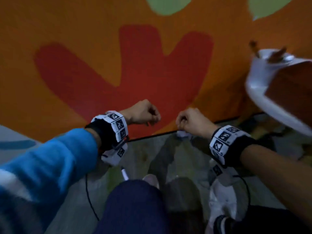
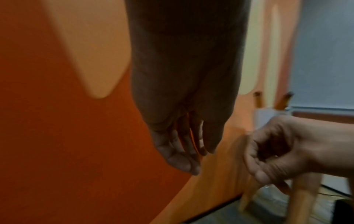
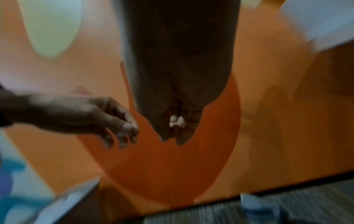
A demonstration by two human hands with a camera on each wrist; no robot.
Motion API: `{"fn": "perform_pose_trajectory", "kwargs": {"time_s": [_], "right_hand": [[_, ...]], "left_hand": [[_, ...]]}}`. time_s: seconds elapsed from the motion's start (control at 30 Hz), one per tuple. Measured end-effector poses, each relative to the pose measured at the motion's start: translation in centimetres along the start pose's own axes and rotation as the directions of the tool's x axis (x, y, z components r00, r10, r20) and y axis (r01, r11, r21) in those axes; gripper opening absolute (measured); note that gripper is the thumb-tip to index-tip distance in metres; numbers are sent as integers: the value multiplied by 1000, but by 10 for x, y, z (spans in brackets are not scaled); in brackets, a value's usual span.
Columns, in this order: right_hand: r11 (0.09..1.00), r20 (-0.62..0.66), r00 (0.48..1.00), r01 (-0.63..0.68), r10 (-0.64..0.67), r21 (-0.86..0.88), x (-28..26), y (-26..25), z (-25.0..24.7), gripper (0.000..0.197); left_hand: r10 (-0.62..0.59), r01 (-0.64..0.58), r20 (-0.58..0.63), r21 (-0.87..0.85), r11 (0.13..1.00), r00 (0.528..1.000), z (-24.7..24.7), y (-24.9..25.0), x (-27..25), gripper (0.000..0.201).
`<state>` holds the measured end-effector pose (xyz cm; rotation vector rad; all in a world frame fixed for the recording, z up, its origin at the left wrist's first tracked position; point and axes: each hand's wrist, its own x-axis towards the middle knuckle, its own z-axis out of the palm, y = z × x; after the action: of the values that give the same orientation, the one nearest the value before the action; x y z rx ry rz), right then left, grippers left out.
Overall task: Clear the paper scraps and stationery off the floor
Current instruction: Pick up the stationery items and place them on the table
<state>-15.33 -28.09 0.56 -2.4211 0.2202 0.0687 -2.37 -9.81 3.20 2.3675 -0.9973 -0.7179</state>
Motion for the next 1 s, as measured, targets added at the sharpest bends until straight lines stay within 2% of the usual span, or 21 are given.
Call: {"fn": "perform_pose_trajectory", "kwargs": {"time_s": [0.1,0.2,0.23,0.27,0.33,0.37,0.5,0.57,0.7,0.77,0.87,0.93,1.0], "right_hand": [[997,207,976,-54,64,-51,30,4,88,28],[993,332,936,-109,117,-41,64,15,186,22],[989,370,917,-140,146,-43,67,22,208,18],[989,415,898,-138,144,-44,69,27,231,15],[992,436,896,-41,91,-121,72,42,278,13],[991,445,892,-19,76,-132,72,46,292,13],[985,494,856,-171,156,-15,85,54,328,17],[975,489,849,-220,202,-21,95,63,330,18],[949,456,838,-312,301,-53,110,93,324,13],[939,412,848,-341,332,-53,114,106,317,14],[936,424,841,-346,336,-55,125,119,299,16],[938,396,855,-342,336,-56,134,126,284,21],[939,362,868,-334,341,-82,142,134,269,22]], "left_hand": [[-194,194,1,-90,977,981,37,-105,-21,13],[-404,402,26,-180,898,915,93,-209,-41,13],[-458,455,30,-191,870,888,111,-230,-47,15],[-504,499,32,-213,840,863,128,-248,-51,16],[-580,565,16,-247,787,815,160,-282,-54,15],[-614,597,14,-249,763,789,174,-292,-53,15],[-728,706,51,-296,643,684,228,-326,-30,35],[-746,722,58,-315,616,663,246,-334,-18,42],[-775,739,-78,-255,623,627,274,-348,-3,41],[-770,728,-122,-261,634,627,279,-351,3,41],[-700,649,-152,-279,708,698,267,-342,17,26],[-664,583,-167,-355,730,729,251,-329,34,15],[-626,505,-216,-426,751,749,237,-317,54,14]]}}
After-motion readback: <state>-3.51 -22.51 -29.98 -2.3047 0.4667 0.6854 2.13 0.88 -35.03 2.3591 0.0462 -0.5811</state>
